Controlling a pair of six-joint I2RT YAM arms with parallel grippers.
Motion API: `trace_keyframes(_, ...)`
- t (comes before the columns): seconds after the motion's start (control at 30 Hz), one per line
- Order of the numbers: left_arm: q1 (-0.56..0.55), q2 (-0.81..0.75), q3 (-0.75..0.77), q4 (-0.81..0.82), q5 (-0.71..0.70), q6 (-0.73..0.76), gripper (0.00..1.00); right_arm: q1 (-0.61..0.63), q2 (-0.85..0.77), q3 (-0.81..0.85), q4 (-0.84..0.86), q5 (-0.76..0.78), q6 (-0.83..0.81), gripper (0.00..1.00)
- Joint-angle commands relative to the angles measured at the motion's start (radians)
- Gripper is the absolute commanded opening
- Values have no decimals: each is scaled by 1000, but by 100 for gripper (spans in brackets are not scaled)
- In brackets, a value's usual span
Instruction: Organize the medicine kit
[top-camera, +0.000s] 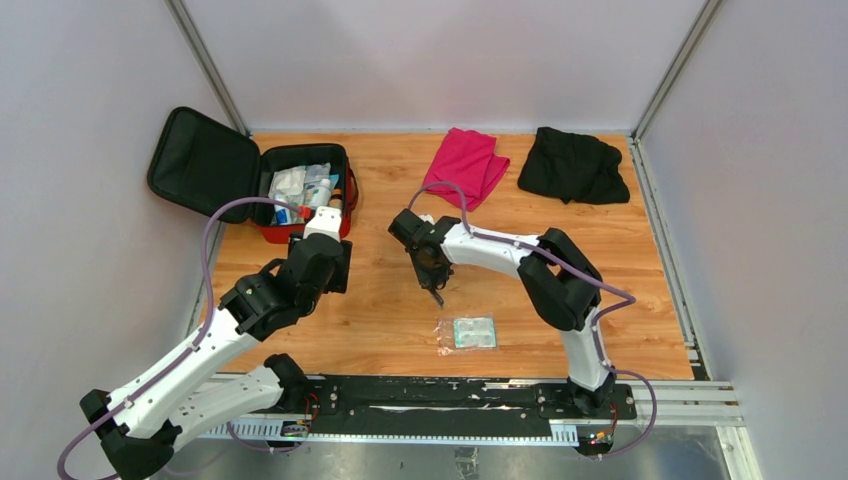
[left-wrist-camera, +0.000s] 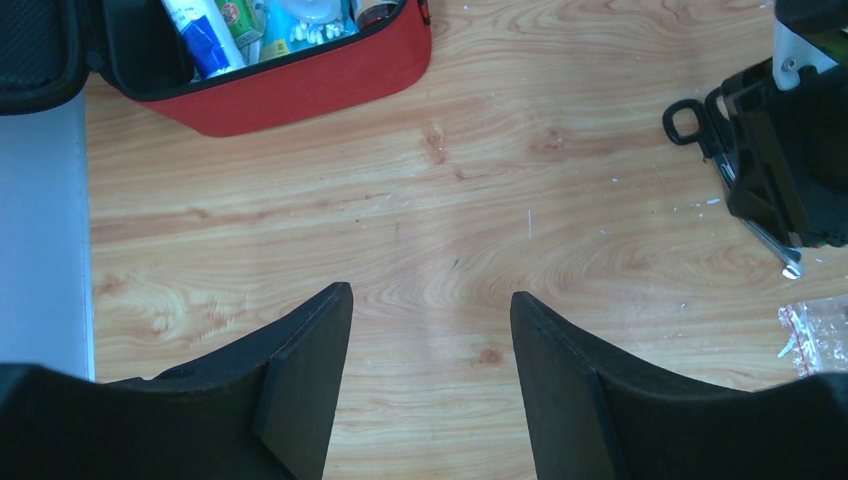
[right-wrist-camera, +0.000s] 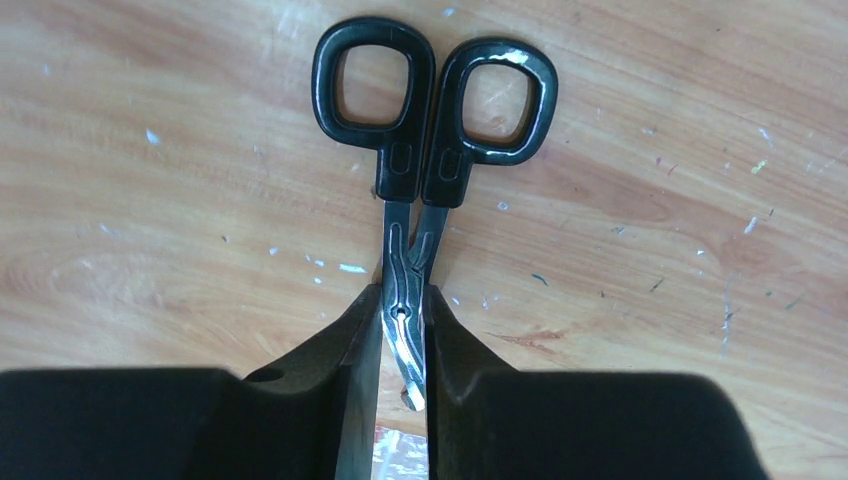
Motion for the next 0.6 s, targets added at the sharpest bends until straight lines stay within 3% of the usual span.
trace_keyframes(0.0, 5, 0, -9, 17, -15, 10, 65, 7, -29, -102, 25, -63, -236, 7)
trace_keyframes(0.17, 5, -4, -11, 30, 12, -9, 65, 8, -74, -146, 60, -84, -310, 5)
trace_keyframes(0.27, 5, -52, -42, 87, 101, -101, 65, 7, -112, -187, 103, -110, -311, 4)
trace_keyframes(0.57, 13, -194, -409, 590, 405, -598, 68, 4, -199, -280, 193, -178, -311, 4)
